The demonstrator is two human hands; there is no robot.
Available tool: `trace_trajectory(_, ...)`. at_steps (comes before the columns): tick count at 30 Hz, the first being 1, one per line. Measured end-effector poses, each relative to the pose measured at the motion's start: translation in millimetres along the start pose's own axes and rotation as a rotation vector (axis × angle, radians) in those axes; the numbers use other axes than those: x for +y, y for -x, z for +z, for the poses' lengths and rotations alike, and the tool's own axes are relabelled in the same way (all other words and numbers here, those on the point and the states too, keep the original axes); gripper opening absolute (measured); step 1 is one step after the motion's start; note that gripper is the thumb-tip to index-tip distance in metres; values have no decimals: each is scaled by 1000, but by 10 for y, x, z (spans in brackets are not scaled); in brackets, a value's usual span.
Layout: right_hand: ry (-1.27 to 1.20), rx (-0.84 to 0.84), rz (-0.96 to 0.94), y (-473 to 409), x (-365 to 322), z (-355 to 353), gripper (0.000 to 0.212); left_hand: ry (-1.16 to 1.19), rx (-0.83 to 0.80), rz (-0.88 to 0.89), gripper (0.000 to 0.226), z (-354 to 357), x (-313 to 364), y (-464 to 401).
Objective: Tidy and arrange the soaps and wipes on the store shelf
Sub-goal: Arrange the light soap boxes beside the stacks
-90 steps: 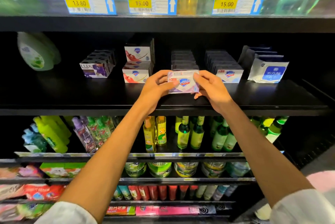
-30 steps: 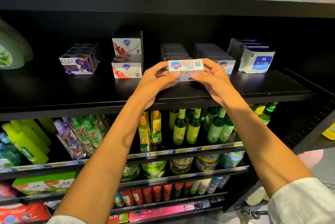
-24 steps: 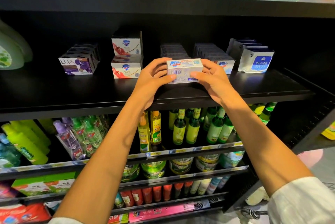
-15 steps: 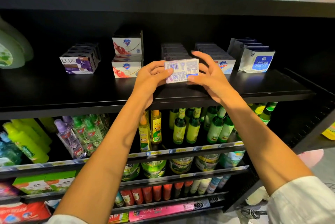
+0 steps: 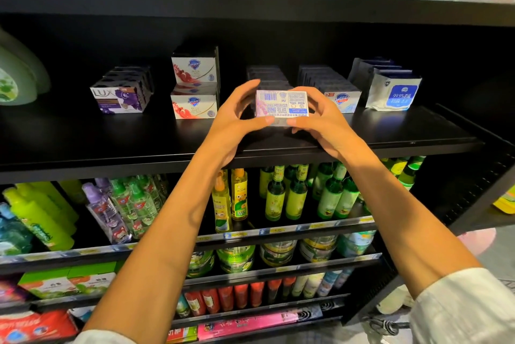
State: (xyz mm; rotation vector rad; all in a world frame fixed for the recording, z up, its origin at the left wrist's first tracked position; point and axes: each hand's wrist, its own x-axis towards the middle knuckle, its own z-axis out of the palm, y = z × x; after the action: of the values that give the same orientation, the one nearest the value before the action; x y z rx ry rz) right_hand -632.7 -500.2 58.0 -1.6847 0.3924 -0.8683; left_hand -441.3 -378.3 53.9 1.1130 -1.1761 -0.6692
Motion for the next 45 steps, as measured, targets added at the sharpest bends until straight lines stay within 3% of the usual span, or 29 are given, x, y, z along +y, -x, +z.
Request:
trace_trajectory(7,-38,-29,33,-16,8,-2,57,9,24,-7,56,2,-45,-19)
trace_trajectory(13,-86,-44,14,-17,4,-27,77,90,89,-92,43,18,-29,-35)
trace_trajectory(18,-28,-11,2,9,-1,-10,55,92,85,-114,36,40,-29,-42)
trace_trajectory(26,-60,40,22,1,11,1,44,-8,-30,22,59,-9,-42,-8)
trace_trajectory(31,-75,28,31,14,-22,34,37,-51,44,43,47,8,-58,-13)
trace_trajectory(37,-102,32,30,21,-56,17,55,24,79,-28,43,34,-14,-8)
trace_trajectory(45,-61,69,35,5,-36,5,35,9,44,-45,55,42,26,30)
